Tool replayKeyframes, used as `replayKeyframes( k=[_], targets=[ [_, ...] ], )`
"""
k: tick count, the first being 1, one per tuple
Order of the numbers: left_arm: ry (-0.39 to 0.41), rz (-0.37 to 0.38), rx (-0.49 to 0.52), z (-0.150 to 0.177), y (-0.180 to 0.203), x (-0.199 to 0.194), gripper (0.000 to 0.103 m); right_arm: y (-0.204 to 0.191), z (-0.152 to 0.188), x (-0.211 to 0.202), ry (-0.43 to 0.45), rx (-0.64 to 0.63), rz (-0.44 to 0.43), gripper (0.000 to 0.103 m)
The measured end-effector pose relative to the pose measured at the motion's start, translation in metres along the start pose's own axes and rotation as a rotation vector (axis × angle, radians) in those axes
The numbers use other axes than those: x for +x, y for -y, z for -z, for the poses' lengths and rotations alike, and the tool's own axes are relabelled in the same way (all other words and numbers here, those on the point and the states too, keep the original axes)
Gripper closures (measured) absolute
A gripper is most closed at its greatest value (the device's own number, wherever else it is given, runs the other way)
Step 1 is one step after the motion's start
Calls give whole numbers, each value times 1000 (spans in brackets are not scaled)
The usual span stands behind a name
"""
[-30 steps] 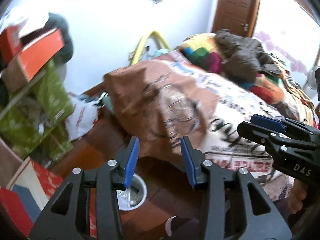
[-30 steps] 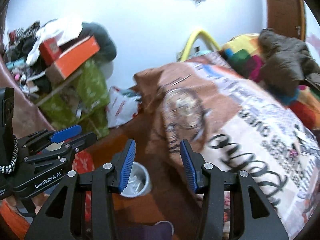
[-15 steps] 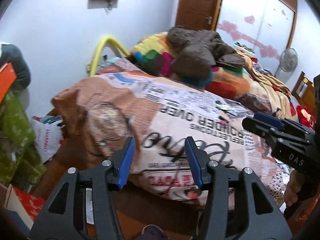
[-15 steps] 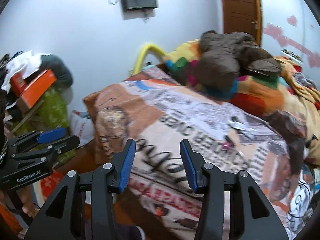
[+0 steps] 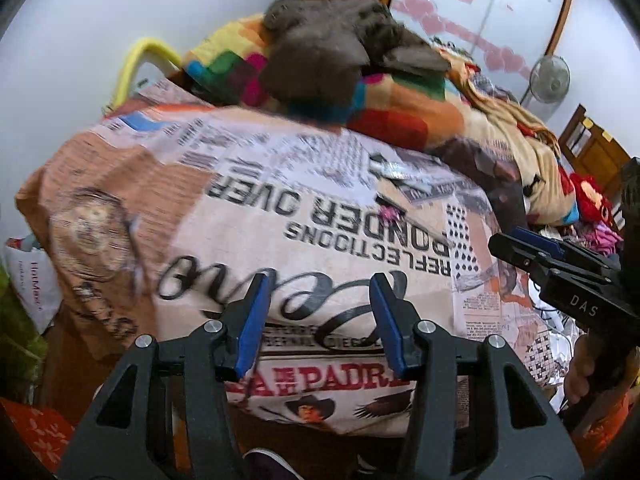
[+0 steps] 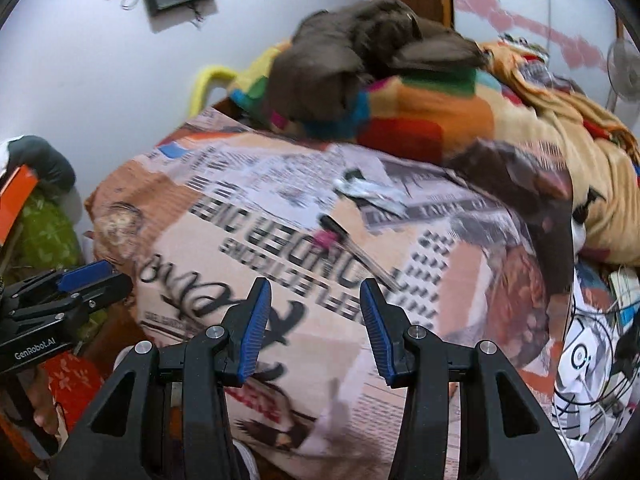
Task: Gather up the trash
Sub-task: 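Grasp the black pen with the right tool while the left tool grasps the pink hair clip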
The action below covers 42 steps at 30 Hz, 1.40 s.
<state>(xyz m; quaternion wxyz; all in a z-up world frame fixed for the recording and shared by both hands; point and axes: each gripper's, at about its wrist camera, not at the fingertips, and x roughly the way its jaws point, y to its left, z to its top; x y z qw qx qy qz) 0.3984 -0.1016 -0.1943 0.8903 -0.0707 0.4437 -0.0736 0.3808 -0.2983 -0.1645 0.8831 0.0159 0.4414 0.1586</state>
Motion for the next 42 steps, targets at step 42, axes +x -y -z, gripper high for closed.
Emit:
replayKeyframes(
  k=[42],
  targets=[
    [-145,135,143,-61,69,158,53,47,-24,85,-51,-64,-19,95]
  ],
)
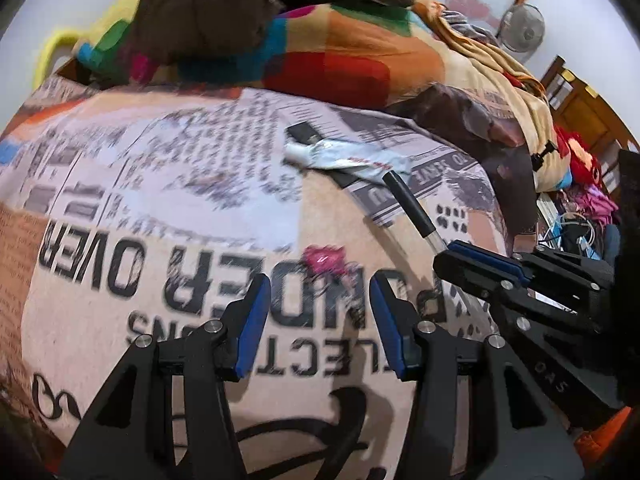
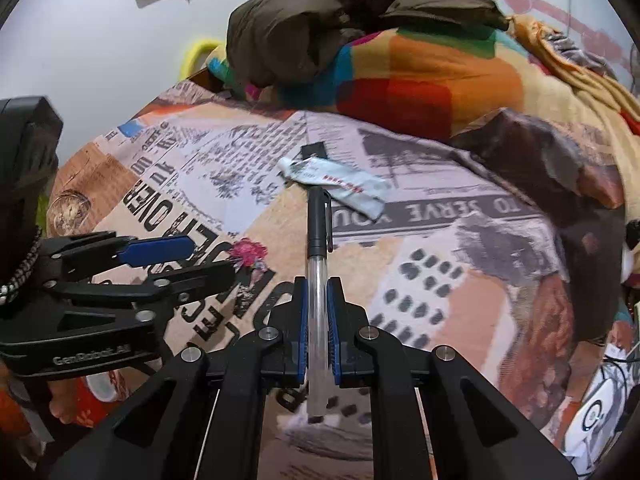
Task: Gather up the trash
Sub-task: 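Grasp the black pen with the right tool while the left tool grasps the pink hair clip, then carry the pen and pink clip over the white bin with both tools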
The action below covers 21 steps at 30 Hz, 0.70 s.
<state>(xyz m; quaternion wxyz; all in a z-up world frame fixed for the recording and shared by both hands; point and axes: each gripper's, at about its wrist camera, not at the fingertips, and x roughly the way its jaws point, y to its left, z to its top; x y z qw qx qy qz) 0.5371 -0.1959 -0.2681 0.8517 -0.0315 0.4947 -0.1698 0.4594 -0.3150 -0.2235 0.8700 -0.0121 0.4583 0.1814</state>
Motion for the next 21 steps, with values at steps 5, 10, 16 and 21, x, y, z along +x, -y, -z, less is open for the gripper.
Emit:
replayKeyframes(
  k=[5,10,16,21],
  targets=[
    [6,-37,43,-10,14,11,53,4,0,-5,10,-1,1,95],
    [-5,-74,31,-12,13,21,64,5,1,-6,14,9,3,95],
    [2,-78,-8,-11,6,25,77,5,1,-12,24,21,6,95],
    [7,-120,22,-5,10,20,78,2,0,-19,30,22,9,95]
  ],
)
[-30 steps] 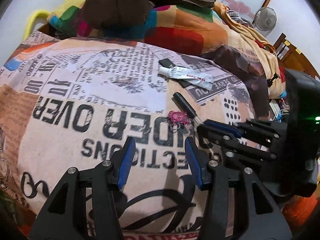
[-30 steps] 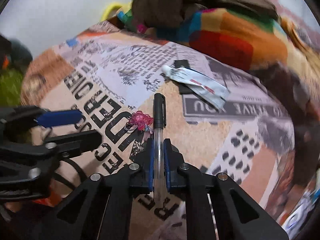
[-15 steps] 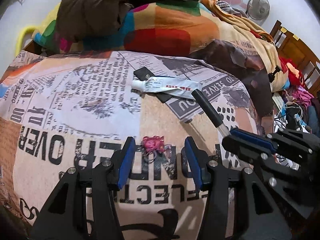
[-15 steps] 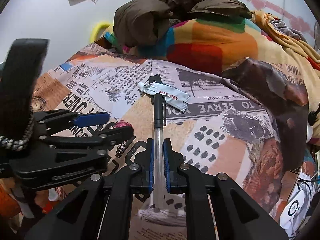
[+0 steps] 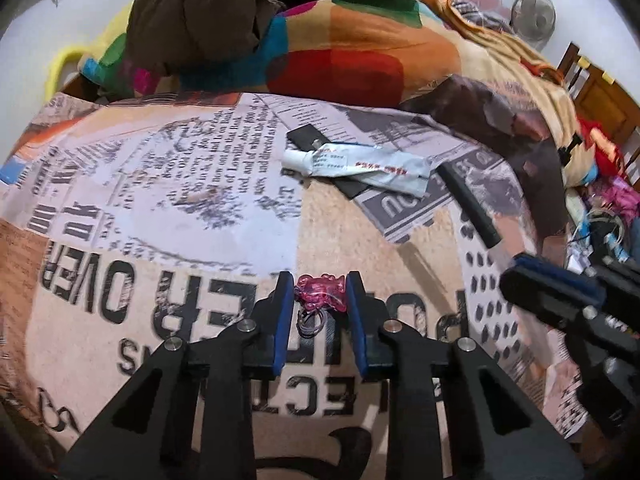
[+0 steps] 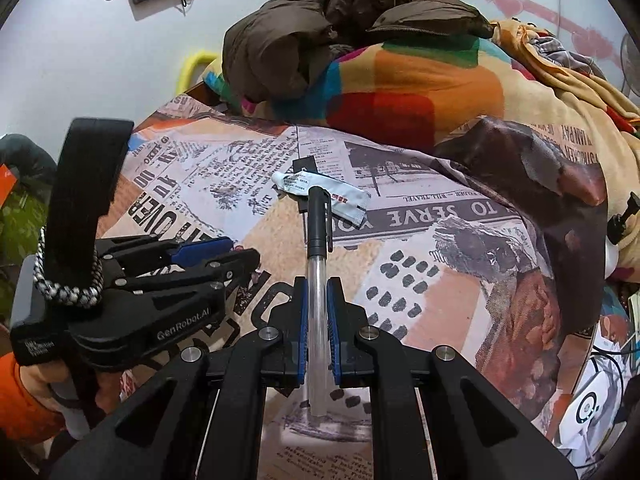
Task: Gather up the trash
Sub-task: 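Carry the pen and pink clip over the white bin with both tools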
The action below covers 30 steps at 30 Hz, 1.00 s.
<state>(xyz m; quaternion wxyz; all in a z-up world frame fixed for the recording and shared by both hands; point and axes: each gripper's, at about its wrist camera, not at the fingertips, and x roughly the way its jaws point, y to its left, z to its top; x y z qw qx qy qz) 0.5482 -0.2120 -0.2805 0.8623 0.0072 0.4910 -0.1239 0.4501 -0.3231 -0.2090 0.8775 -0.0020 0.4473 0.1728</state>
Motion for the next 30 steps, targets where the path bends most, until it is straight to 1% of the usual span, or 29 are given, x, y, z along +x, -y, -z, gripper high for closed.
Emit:
replayKeyframes(
  k=[1,6,12,20,25,30],
  targets=[
    [12,-8,1,1,-1,-6,78,-2,0,-4,6,-4,3,95],
    [61,-1,8,5,-7,-42,78,-8,-5,-18,21,-6,1,95],
    [128,-4,12,6,-11,-100,78,-29,-17,-46,67,-23,-10,95],
    [229,0,-4,14,-25,-186,78,-74,-30,-95,135,-72,-37,95],
    [299,-7,-19,28,-40,-243,78,-108,-37,-126,183,-111,-57,95],
    [363,-23,-38,45,-56,-290,78,-146,-40,-148,220,-157,-82,95]
  ],
)
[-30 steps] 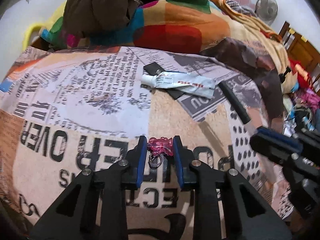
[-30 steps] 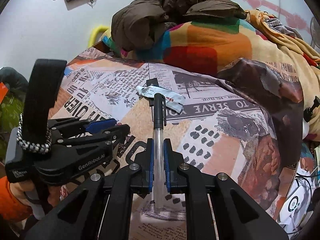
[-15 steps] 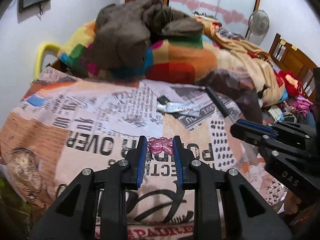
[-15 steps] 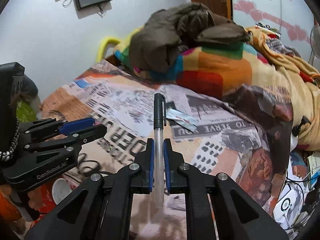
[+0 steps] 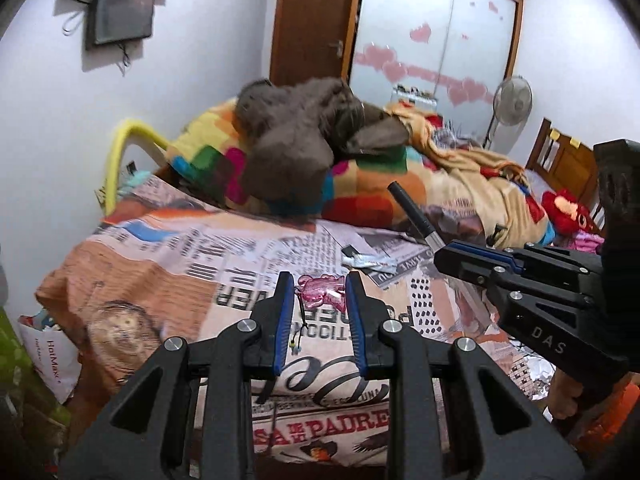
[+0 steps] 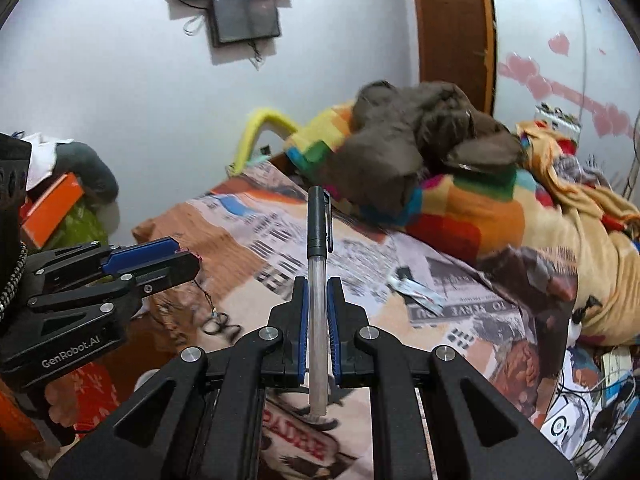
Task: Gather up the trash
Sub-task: 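Carry the pen and pink clip over the white bin with both tools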
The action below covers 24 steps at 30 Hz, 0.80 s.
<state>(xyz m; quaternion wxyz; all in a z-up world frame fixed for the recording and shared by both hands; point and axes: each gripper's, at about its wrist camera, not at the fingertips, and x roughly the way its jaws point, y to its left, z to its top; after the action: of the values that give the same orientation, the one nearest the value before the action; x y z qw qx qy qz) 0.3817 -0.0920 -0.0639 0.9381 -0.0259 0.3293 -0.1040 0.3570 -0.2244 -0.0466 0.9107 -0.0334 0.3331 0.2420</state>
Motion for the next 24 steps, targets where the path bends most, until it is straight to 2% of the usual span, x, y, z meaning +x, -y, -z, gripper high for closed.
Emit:
replayKeyframes(
  k=[12,24],
  targets=[
    [119,-76,-61,21,-68,-110,78,-96,-11,-8,27,-79,-113,95],
    [155,-216,-158,83,-167,-180,78,-190,-3,23,-42,-173,-239,95]
  ],
)
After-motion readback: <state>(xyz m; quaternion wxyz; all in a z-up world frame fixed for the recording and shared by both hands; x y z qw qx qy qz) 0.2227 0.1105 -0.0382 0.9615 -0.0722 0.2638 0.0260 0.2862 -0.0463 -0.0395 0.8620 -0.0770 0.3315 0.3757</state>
